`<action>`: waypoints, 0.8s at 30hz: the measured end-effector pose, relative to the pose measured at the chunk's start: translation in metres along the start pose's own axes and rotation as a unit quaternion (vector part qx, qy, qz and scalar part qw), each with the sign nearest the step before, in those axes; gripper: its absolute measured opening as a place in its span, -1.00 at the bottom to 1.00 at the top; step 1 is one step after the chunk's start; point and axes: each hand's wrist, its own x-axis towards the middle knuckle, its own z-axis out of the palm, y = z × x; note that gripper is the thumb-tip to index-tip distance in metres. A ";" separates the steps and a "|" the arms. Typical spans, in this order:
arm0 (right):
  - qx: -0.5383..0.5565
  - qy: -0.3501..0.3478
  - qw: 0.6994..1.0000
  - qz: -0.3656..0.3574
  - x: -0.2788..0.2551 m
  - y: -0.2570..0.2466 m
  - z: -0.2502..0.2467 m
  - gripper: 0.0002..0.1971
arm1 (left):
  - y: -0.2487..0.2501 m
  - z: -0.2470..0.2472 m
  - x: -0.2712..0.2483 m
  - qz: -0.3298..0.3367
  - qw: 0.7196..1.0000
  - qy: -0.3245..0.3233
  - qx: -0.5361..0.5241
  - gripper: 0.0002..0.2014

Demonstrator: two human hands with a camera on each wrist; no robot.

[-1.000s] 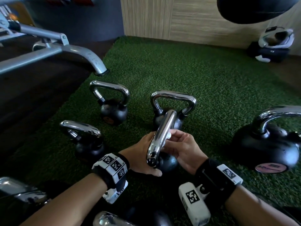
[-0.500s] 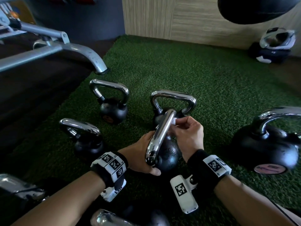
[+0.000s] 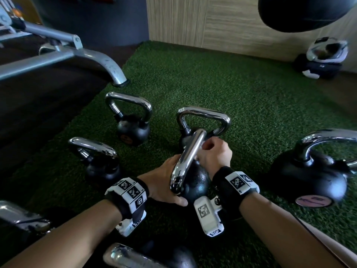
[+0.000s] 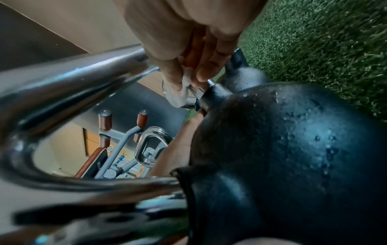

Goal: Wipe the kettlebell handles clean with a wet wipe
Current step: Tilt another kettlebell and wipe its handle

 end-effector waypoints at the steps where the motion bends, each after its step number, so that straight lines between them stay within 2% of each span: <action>1: -0.019 -0.020 1.000 0.012 0.001 0.000 0.003 -0.85 | 0.002 -0.001 -0.001 -0.004 1.000 -0.004 0.006 0.21; 7: 0.011 -0.166 0.983 0.076 0.006 0.000 -0.010 -0.69 | 0.007 -0.003 -0.011 -0.020 0.999 -0.003 0.038 0.14; 8: -0.010 -0.165 0.984 0.064 0.005 0.002 -0.017 -0.71 | 0.006 -0.004 -0.011 -0.022 0.999 -0.003 0.037 0.13; 10: -0.058 -0.117 0.991 0.014 0.004 0.007 -0.031 -0.71 | 0.002 -0.011 -0.011 -0.003 0.999 -0.021 0.042 0.12; 11: -0.074 -0.092 0.993 -0.008 0.005 0.008 -0.038 -0.72 | 0.000 -0.016 -0.010 0.015 0.998 -0.040 0.046 0.04; 12: -0.084 -0.074 0.993 -0.027 0.005 0.006 -0.044 -0.73 | -0.001 -0.021 -0.009 0.026 0.997 -0.054 0.042 -0.11; 14: -0.106 -0.052 0.991 -0.070 0.010 -0.002 -0.052 -0.77 | -0.008 -0.036 -0.008 0.025 0.998 -0.041 0.031 -0.50; 16: -0.137 -0.038 0.980 -0.139 0.012 -0.014 -0.054 -0.82 | -0.011 -0.050 -0.013 -0.004 0.999 0.035 -0.020 -0.61; 18: -0.159 -0.031 0.962 -0.218 0.012 -0.025 -0.052 -0.81 | -0.005 -0.061 -0.025 -0.014 0.990 0.108 -0.087 -0.56; 20: -0.187 -0.043 0.941 -0.280 0.011 -0.031 -0.048 -0.74 | 0.009 -0.065 -0.036 0.017 0.991 0.098 -0.091 -0.35; 22: -0.210 -0.072 0.927 -0.304 0.011 -0.036 -0.045 -0.66 | 0.030 -0.060 -0.046 0.042 0.997 0.059 0.029 -0.29; 24: -0.240 -0.109 0.909 -0.323 0.012 -0.037 -0.042 -0.66 | 0.036 -0.051 -0.047 0.042 0.990 0.073 0.114 -0.30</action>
